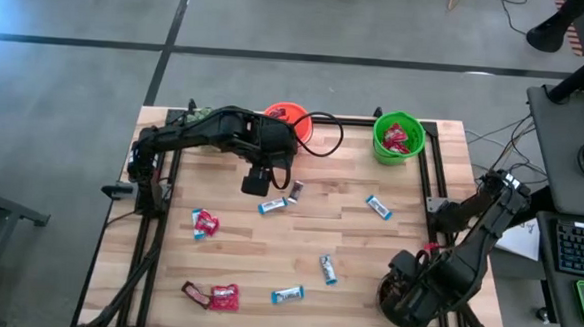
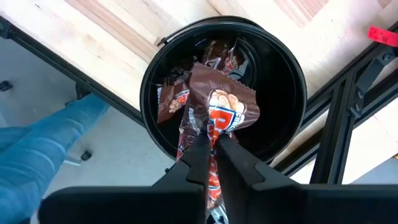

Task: Sort candy
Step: Put the brown chocolate into the black bucket, then put the red candy into the green bucket

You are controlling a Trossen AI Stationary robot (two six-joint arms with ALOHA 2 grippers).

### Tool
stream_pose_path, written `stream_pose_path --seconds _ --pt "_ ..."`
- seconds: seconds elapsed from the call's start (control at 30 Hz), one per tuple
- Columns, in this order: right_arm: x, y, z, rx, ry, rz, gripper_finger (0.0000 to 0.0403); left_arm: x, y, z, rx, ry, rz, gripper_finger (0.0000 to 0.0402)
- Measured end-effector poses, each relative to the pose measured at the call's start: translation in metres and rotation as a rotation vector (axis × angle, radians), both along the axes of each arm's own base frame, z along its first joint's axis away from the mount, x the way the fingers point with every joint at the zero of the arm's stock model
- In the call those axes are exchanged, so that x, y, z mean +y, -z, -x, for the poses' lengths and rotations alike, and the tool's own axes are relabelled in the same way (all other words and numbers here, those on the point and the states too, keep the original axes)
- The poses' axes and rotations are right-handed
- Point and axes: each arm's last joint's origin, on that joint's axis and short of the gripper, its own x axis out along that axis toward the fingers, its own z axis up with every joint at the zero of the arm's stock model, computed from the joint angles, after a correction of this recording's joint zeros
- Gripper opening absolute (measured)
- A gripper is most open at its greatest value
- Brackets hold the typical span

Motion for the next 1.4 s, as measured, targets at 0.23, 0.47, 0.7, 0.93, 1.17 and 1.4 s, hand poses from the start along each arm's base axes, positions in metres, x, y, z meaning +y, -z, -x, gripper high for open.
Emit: stream_pose_path --seconds 0.23,0.47,0.7,0.93,1.17,1.4 --pt "0.0 0.0 0.001 0.019 -0.002 -0.015 0.0075 0.002 -0.001 0.0 -0.008 -0.047 -0.07 0.0193" --pt "0.0 0.0 0.001 0.018 -0.01 -0.014 0.012 0.002 -0.001 -0.001 -0.022 -0.081 -0.05 0.0191" --pt "-0.004 0.0 -0.003 -0.089 -0.008 0.087 0.0137 0.0 0.002 -0.001 -0.026 -0.106 0.032 0.0191" --pt "-0.013 0.0 -0.013 -0.133 -0.094 0.127 0.0145 0.001 0.011 -0.002 -0.008 -0.199 0.058 0.0212" --pt "-0.025 0.0 -0.019 -0.131 -0.256 0.179 0.0143 -0.001 0.022 -0.003 0.013 -0.301 0.153 0.0233" --pt "-0.031 0.0 -0.015 -0.091 -0.429 0.214 0.0141 -0.009 0.031 -0.01 -0.012 -0.326 0.224 0.0233"
